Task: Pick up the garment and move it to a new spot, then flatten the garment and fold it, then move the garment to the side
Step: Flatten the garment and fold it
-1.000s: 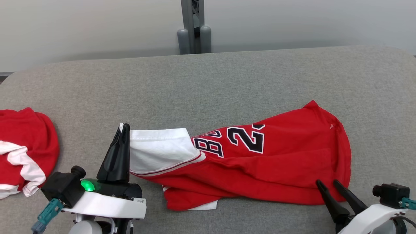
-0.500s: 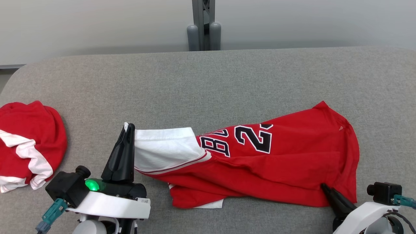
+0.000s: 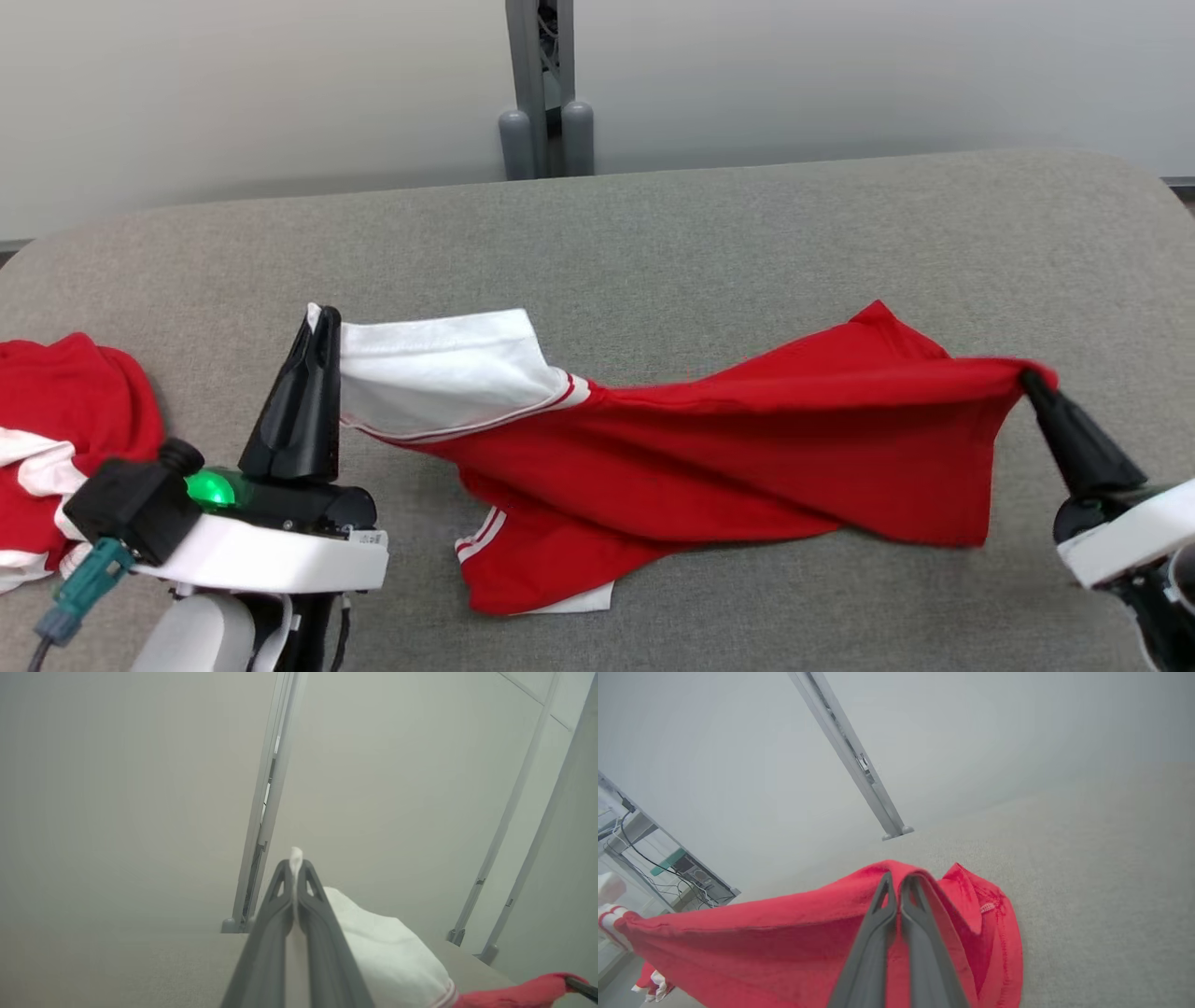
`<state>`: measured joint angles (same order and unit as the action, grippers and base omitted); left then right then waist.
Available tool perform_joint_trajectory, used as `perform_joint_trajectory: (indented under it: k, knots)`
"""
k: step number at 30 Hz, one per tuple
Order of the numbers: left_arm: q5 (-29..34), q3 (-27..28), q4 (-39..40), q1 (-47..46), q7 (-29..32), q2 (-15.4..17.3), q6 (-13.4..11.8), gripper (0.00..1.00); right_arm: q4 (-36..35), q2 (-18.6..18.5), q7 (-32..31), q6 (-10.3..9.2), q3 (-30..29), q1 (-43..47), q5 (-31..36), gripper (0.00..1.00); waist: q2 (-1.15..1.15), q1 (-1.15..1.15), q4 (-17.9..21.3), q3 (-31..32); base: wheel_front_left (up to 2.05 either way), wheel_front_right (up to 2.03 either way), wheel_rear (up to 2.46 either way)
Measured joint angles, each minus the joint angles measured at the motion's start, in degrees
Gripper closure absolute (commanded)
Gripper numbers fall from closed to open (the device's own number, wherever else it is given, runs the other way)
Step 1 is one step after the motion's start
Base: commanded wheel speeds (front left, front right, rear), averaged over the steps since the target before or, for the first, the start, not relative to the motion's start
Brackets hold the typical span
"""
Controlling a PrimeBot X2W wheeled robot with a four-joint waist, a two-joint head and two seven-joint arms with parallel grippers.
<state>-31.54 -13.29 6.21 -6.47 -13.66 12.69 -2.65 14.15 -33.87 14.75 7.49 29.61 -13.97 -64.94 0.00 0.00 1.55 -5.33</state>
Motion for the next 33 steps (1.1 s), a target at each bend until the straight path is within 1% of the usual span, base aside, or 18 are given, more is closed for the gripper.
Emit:
perform_joint_trajectory:
  k: [3,10,16,22,27,33]
  knots:
    - [-0.21,0.1,0.81,-1.86,1.94,1.82,0.67,1.0,-3.65,-2.72,-0.04,0.0,-1.76,-1.93,0.44,1.0,0.0,0.0,1.03,1.21,0.0,0.0,0.0]
    - [1.02,-0.88,3.58,-8.81,8.12,6.33,2.87,1.0,-7.68,-6.12,-4.05,0.0,-4.48,-8.03,0.74,1.0,0.0,0.0,2.57,4.77,0.0,0.0,0.0]
    - [2.4,-1.33,4.7,-16.86,11.63,9.05,4.71,1.0,-8.5,-7.4,-7.79,0.0,-6.61,-13.42,-1.33,1.0,0.0,0.0,3.03,7.02,0.0,0.0,0.0]
    - [2.65,-0.94,3.35,-24.9,13.26,11.26,6.66,1.0,-7.81,-9.28,-9.28,0.0,-9.0,-18.09,-1.77,1.0,0.0,0.0,3.06,8.35,0.0,0.0,0.0]
    - [2.49,-1.65,1.66,-29.32,14.12,11.9,7.66,1.0,-7.7,-9.11,-11.02,0.0,-8.4,-19.95,-1.81,1.0,0.0,0.0,3.28,8.62,0.0,0.0,0.0]
    - [1.69,-2.08,-3.56,-35.28,13.54,11.88,8.5,1.0,-5.17,-7.38,-12.56,0.0,-6.89,-22.96,-1.48,1.0,0.0,0.0,3.41,7.64,0.0,0.0,0.0]
